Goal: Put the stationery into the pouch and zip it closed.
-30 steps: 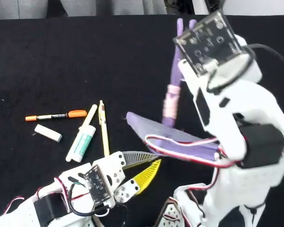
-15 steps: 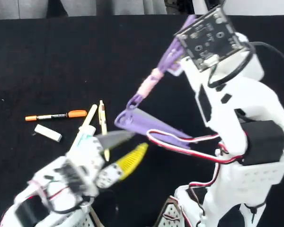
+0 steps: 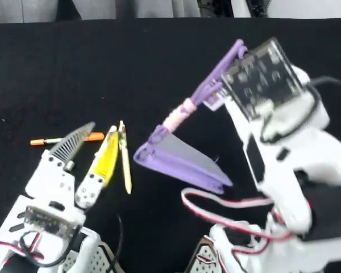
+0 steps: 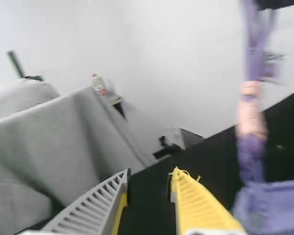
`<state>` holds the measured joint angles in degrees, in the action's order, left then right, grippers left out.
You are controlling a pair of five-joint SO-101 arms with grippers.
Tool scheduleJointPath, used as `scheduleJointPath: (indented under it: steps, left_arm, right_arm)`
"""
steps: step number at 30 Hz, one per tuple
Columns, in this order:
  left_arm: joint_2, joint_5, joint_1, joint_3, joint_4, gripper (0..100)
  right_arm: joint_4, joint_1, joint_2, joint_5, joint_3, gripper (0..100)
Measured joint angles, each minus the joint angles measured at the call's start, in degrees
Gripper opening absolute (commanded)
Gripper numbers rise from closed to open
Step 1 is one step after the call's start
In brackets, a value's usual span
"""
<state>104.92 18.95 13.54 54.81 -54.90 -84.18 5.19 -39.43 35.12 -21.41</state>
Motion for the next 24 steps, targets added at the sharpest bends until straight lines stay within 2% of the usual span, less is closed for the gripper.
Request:
scheduleJointPath:
  steps: [4,6,9,15,24]
  left_arm:
    - [0.0,0.4,-1.5,6.8,5.7,15]
    - [0.0,0.4,1.2,11.4,7.6,15]
    - [-0.4,0.4,9.4,17.8,9.0,15]
    - [-0.1,0.4,30.6,24.0,9.2,15]
    - [-0.5,0.7,37.3,24.6,9.2,15]
  right_arm:
    - [-2.5,0.2,-3.5,2.7,0.0,1.1]
    - [-2.5,0.2,-4.7,3.2,0.0,1.1]
    - [-2.5,0.3,-4.7,3.2,0.0,1.1]
    - [-0.6,0.3,-3.9,3.3,0.0,1.1]
    - [4.9,0.0,5.6,3.3,0.0,1.1]
